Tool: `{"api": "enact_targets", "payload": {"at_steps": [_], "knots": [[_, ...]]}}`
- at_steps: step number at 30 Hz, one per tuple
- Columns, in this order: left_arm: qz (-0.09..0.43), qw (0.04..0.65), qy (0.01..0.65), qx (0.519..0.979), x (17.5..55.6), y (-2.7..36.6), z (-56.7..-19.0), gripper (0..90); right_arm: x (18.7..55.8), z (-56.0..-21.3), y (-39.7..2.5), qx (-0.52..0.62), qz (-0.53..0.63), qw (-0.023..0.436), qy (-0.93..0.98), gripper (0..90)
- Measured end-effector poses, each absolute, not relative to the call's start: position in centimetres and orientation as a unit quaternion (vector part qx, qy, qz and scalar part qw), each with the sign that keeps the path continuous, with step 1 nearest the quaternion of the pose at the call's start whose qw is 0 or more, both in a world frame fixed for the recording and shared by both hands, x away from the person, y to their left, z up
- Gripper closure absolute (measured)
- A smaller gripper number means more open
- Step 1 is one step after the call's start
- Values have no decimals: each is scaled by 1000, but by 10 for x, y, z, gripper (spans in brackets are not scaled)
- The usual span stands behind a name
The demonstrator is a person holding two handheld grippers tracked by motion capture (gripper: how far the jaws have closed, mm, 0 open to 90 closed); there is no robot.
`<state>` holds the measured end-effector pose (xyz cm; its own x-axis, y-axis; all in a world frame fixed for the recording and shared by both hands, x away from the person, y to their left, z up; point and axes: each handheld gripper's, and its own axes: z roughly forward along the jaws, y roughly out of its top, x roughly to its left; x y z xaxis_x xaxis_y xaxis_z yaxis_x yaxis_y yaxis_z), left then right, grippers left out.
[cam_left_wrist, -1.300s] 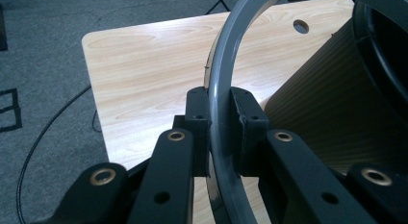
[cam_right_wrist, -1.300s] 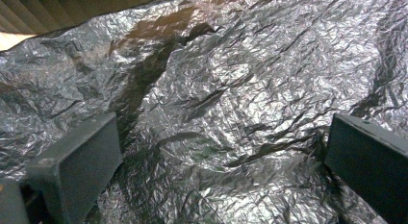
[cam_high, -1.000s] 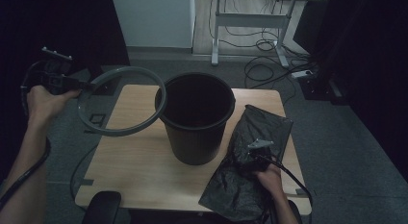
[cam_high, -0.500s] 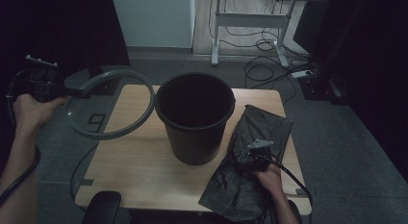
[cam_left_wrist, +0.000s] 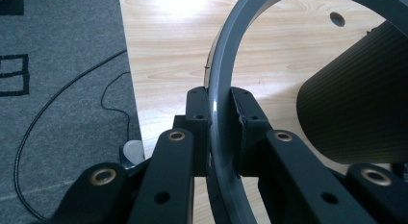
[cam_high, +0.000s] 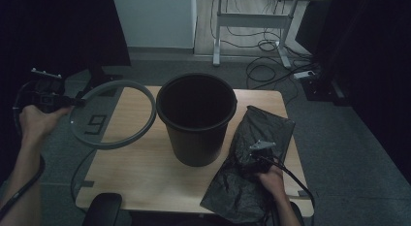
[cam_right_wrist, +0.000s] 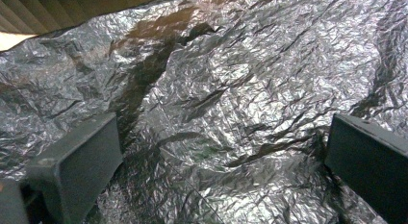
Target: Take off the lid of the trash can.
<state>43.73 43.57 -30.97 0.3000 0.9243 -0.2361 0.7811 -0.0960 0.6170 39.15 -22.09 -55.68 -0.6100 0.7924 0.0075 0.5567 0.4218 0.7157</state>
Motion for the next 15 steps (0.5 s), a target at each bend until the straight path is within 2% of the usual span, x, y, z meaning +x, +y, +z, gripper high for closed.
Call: {"api": "enact_targets", "payload": {"at_steps": [15], "knots": [[109,346,571,737,438,423,-356,787,392,-557,-221,408,349,168,827,0]]}}
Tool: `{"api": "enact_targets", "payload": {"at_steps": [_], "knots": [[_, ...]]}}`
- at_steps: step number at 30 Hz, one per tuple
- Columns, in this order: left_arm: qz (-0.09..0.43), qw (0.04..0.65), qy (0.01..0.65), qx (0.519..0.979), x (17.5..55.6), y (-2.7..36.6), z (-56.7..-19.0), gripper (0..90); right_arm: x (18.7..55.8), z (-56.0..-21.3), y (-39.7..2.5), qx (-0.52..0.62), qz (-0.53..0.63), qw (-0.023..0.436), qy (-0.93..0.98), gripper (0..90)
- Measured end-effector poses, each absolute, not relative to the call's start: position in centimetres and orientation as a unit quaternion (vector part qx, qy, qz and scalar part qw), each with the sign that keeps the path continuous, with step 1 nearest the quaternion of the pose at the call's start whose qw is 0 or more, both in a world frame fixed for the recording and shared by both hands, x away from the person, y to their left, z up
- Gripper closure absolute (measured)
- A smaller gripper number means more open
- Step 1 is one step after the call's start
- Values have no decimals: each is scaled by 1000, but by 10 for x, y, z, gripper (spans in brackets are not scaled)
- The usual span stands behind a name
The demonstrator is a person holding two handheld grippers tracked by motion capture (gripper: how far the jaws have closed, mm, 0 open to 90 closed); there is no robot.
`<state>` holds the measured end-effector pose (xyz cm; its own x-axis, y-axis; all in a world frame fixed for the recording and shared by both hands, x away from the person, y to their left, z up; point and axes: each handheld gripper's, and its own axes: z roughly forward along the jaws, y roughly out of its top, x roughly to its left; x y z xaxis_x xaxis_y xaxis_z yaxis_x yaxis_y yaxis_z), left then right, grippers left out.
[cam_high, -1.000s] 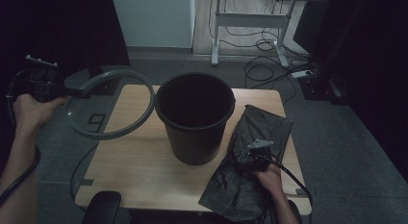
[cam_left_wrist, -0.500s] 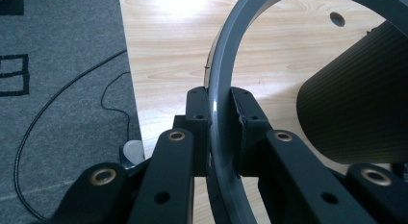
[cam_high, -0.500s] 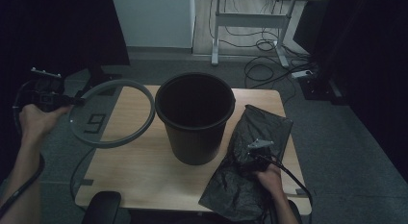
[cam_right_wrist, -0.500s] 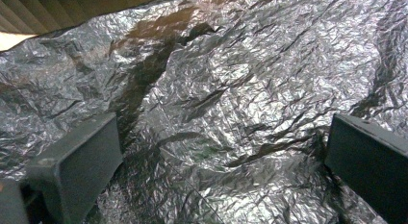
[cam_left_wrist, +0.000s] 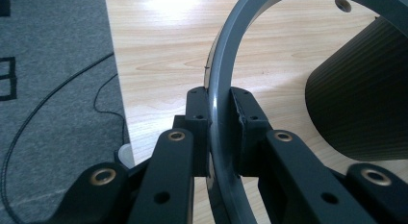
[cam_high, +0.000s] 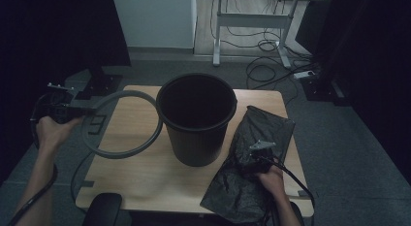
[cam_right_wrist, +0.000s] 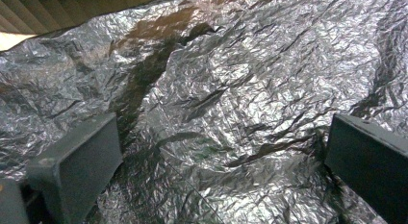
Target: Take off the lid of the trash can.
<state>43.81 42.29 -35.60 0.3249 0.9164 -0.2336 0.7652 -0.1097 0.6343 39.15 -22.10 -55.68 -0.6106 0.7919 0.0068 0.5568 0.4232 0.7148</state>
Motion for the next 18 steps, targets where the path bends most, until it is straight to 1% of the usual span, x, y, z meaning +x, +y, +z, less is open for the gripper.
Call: {"api": "enact_targets", "payload": {"at_steps": [18], "knots": [[112,350,573,733,434,422,-412,786,392,-557,-221,408,349,168,827,0]]}}
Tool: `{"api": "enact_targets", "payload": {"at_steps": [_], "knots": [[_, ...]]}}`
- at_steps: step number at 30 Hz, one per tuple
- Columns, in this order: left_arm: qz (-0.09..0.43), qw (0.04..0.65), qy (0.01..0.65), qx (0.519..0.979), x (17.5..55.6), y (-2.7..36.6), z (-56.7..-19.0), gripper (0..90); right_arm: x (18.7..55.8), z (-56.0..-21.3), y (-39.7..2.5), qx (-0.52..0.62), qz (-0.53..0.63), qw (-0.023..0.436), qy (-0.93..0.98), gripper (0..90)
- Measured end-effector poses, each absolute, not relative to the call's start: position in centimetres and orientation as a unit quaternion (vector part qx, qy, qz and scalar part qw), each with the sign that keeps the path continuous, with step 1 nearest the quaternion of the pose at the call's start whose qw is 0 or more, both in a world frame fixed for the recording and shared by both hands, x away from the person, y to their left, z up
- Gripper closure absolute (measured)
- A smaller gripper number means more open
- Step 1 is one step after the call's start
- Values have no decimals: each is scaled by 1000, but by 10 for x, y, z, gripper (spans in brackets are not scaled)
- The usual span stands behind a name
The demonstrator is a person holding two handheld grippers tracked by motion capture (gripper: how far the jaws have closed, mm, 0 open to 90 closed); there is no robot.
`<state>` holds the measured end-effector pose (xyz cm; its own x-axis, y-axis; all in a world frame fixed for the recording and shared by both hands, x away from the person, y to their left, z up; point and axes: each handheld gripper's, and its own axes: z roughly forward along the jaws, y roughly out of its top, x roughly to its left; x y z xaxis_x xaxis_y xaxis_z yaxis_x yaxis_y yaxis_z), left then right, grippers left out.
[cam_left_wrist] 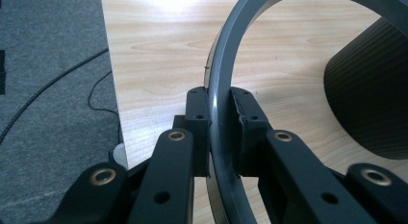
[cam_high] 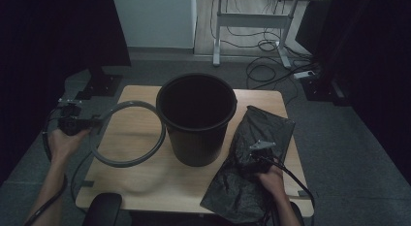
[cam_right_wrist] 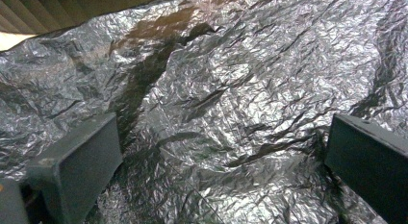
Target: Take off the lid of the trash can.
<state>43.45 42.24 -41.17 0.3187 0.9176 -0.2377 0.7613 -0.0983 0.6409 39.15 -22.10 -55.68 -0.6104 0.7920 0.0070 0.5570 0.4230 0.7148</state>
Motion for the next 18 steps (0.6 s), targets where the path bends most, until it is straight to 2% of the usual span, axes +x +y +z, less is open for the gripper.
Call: {"api": "enact_targets", "payload": {"at_steps": [18], "knots": [[104,335,580,735,433,412,-481,785,392,-557,-221,408,350,168,826,0]]}}
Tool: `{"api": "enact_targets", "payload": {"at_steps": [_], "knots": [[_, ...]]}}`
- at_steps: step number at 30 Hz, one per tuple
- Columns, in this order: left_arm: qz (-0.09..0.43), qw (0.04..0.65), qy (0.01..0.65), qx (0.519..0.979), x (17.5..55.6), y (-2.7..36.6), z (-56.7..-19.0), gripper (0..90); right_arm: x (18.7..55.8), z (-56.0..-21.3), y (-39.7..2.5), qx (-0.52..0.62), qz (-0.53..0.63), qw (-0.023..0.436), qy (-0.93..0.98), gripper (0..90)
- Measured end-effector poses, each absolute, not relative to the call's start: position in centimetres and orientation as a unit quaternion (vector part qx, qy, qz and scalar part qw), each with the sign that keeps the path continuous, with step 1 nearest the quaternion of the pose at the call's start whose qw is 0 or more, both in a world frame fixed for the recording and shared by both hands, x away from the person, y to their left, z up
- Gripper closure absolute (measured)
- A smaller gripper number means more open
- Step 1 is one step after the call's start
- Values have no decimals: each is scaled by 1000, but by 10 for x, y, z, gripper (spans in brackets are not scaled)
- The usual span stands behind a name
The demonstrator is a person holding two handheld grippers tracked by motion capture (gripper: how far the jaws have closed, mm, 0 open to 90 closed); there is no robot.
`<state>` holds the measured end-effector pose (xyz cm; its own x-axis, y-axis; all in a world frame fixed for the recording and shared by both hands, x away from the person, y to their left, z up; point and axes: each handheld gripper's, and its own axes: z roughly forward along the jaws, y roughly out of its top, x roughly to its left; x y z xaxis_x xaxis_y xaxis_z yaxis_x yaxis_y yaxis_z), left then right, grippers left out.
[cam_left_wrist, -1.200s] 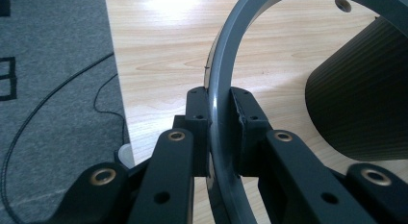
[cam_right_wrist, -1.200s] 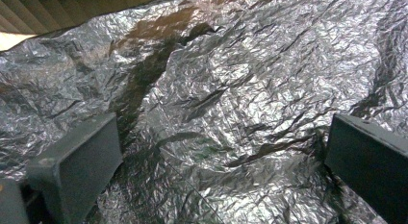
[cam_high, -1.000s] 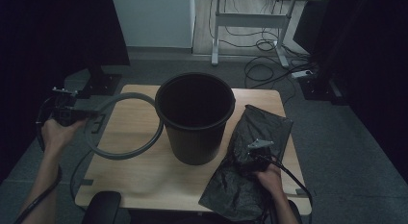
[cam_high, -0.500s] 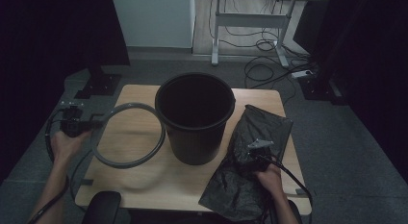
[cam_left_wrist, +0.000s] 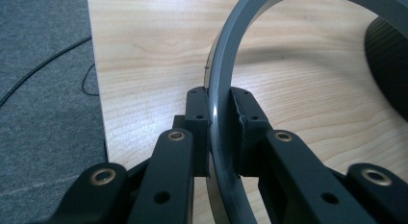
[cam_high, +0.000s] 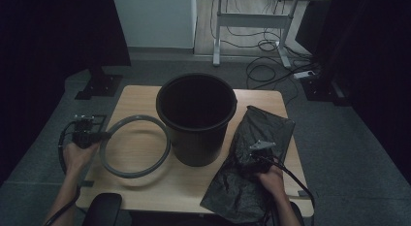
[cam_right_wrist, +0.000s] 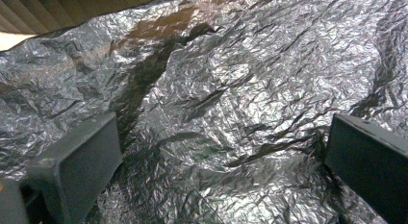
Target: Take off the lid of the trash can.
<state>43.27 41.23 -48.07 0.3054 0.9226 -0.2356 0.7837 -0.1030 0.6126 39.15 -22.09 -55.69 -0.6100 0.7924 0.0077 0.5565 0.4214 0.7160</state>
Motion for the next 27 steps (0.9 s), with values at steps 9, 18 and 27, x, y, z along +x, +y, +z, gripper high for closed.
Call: {"api": "enact_targets", "payload": {"at_steps": [9,18,27], "knots": [[107,323,590,732,431,410,-504,784,392,-557,-221,408,350,169,826,0],[117,297,596,737,431,401,-524,783,392,-557,-221,408,351,169,826,0],[181,290,558,756,422,391,-532,731,392,-557,-221,408,351,169,826,0]]}}
